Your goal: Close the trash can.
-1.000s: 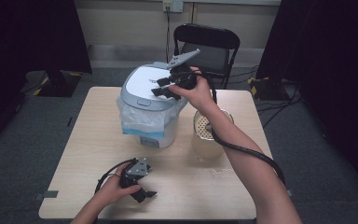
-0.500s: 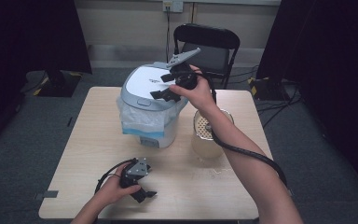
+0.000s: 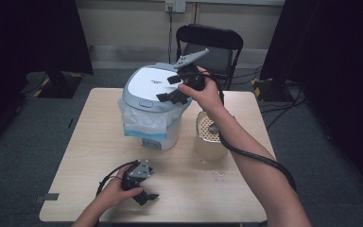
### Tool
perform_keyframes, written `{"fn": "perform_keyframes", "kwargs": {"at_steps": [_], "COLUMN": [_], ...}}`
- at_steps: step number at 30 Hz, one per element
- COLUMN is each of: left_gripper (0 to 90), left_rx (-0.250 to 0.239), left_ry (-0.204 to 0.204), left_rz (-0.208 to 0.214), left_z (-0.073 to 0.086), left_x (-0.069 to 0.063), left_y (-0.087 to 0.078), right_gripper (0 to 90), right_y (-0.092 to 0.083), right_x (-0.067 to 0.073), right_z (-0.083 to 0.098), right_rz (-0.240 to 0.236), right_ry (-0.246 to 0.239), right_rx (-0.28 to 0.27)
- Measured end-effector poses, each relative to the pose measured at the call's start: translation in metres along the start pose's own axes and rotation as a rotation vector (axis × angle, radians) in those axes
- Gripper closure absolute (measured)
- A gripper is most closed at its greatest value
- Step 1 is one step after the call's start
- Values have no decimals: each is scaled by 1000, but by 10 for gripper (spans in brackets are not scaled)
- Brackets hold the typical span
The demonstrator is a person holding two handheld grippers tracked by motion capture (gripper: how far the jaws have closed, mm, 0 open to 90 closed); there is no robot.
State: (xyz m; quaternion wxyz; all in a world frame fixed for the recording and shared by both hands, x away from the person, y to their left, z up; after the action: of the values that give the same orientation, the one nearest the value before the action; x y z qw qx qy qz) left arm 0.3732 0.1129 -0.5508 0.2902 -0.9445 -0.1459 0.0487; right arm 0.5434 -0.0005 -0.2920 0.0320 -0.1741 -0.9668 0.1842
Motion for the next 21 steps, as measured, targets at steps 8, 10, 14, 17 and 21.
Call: {"fn": "perform_keyframes", "kwargs": {"at_steps": [8,10,14,17,21], "left_gripper": [0,0,0,0,0], "left_rx": [1,1,1,0,1], "left_ry": [-1,-1,-1,0,0], "left_rz": [0,0,0,0,0], "left_z": [0,0,0,0,0], "left_x": [0,0,0,0,0], "left_y": [0,0,0,0,0], "right_gripper": [149,150,150,151,152], "right_y": [-8,-11,-19,-24,-33], "right_x": [7,9,14,15,18], "right_z": [3,4,7,12,17], "right_rz": [-13,-8,-12,-15,-24], "right_ry": [-13,-16,-15,-13,-10], "right_rx": [5,10,13,23,31]}}
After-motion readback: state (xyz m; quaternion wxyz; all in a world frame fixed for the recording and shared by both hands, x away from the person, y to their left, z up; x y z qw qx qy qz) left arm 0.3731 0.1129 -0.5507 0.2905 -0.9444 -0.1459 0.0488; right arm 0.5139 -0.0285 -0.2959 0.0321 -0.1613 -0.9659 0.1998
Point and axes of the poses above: each handheld gripper's, and its own axes: y roughly forward along the jaws, z roughly out of its underside, x roughly to its left, the point moved 7 cm from there along y, roughly forward along the jaws, and after that the axes turned 10 degrees about -x, right-handed, at the moved point
